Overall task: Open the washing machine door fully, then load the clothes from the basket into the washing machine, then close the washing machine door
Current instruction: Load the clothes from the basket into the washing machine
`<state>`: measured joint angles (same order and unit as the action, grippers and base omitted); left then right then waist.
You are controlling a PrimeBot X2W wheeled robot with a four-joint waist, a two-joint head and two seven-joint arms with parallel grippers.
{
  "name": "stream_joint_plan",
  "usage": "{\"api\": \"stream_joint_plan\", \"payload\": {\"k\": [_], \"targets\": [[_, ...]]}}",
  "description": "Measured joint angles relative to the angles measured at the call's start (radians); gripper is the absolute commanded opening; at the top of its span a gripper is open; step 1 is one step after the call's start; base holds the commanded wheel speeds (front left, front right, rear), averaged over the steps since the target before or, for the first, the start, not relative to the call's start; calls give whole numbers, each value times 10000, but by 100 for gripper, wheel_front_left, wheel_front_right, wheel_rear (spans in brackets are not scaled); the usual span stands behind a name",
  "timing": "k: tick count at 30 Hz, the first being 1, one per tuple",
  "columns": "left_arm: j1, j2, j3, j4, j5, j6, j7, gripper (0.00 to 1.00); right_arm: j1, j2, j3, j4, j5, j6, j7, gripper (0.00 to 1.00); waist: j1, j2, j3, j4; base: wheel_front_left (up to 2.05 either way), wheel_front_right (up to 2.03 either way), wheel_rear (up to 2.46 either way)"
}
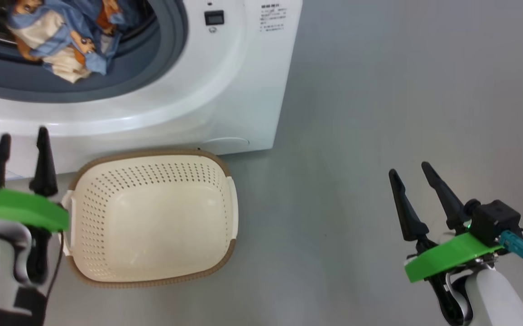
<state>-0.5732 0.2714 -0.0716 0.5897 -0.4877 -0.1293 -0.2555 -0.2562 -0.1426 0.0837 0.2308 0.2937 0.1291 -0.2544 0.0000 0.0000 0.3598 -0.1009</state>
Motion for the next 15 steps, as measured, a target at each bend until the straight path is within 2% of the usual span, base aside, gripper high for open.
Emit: {"api": "stream_joint_plan", "payload": {"k": [15], "targets": [[2854, -410, 704, -1455, 642, 0, 0, 100, 1083, -251, -79, 186, 169, 0, 0, 100, 0, 0, -1464, 310, 0, 0, 0]]}}
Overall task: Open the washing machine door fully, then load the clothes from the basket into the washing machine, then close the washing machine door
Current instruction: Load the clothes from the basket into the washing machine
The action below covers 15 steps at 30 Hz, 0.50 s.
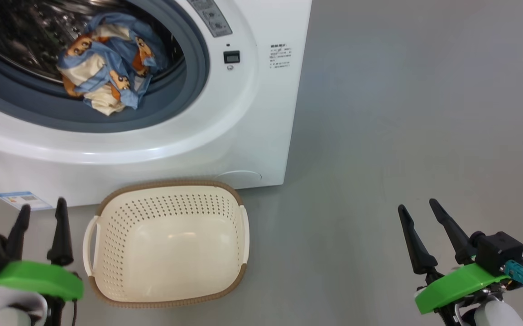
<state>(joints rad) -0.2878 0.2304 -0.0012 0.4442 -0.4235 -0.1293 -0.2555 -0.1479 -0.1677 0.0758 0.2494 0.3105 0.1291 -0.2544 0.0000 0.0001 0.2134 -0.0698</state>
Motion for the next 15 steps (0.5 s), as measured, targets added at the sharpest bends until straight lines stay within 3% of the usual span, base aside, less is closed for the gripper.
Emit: {"api": "stream_joint_plan", "payload": {"k": [15], "targets": [[2452, -387, 731, -1379, 314, 0, 2, 100, 996, -125, -309, 36, 77, 0, 0, 100, 0, 0, -1054, 98, 0, 0, 0]]}}
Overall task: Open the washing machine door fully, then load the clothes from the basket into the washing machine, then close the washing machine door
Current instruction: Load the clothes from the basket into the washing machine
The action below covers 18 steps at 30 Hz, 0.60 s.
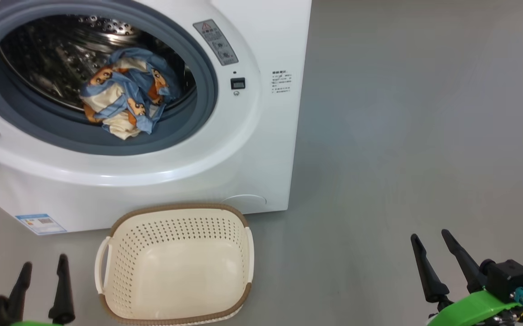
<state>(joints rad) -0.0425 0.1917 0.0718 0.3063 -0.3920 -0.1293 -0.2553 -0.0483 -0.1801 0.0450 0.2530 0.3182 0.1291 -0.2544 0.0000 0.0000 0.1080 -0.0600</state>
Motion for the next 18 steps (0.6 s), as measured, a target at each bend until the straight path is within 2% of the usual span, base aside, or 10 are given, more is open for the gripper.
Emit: {"api": "stream_joint_plan", "payload": {"k": [6, 18], "targets": [[652, -198, 86, -372, 98, 0, 0, 100, 319, 19, -176, 2, 0, 0, 0, 100, 0, 0, -276, 48, 0, 0, 0], [681, -207, 107, -533, 98, 0, 0, 100, 323, 25, -186, -54, 0, 0, 0, 100, 0, 0, -396, 18, 0, 0, 0]]}}
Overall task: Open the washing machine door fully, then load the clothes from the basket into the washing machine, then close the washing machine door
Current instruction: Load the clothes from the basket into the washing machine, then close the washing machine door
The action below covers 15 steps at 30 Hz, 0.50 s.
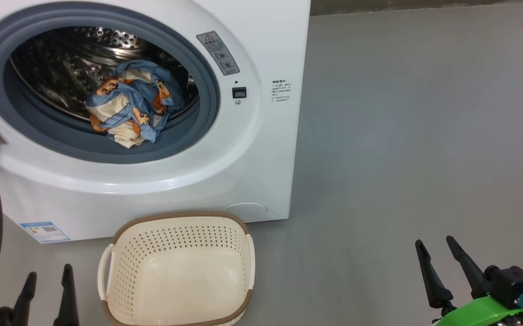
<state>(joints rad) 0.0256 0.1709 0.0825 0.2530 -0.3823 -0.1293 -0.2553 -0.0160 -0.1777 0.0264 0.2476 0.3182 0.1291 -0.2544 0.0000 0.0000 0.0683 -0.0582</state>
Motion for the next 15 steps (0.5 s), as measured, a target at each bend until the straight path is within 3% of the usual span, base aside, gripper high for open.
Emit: {"api": "stream_joint_plan", "payload": {"k": [9, 15], "targets": [[0, 2, -38, -40, 0, 0, 0, 100, 0, 0, -19, -54, 0, 0, 0, 100, 0, 0, 73, -3, -6, 6, 0], [0, 0, -13, -59, 2, 0, 0, 100, 0, 0, -25, -73, 0, 0, 0, 100, 0, 0, 145, 13, -79, 79, 0]]}}
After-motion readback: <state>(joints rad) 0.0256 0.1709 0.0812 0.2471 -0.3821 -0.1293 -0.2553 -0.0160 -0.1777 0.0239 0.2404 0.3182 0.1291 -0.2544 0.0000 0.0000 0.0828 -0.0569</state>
